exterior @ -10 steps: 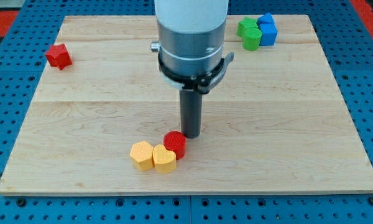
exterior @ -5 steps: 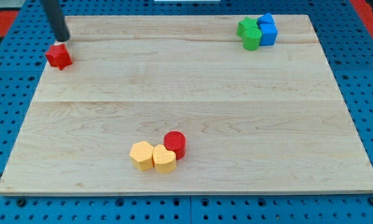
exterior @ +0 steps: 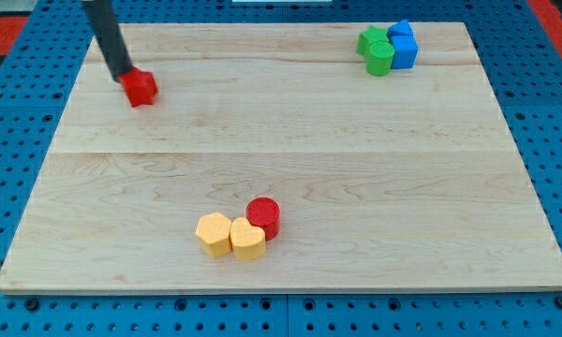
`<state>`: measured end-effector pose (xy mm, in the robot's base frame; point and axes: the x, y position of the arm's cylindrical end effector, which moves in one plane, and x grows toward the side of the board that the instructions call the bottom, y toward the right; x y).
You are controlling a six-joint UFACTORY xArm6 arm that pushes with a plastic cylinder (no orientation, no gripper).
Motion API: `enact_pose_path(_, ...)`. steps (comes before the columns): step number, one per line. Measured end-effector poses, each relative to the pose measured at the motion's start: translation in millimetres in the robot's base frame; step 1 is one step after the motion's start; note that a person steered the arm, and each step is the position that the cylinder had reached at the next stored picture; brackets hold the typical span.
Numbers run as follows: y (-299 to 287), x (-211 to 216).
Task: Push the red star to the red circle
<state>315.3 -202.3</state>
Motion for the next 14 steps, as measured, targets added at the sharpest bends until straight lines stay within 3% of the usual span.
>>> enact_pose_path(2,65.5,24.5)
enact_pose_path(6,27.5,104.5)
enact_pose_path(10,123.5,103.0)
enact_pose_path(12,126.0,115.7)
enact_pose_path(14,126.0,154.1)
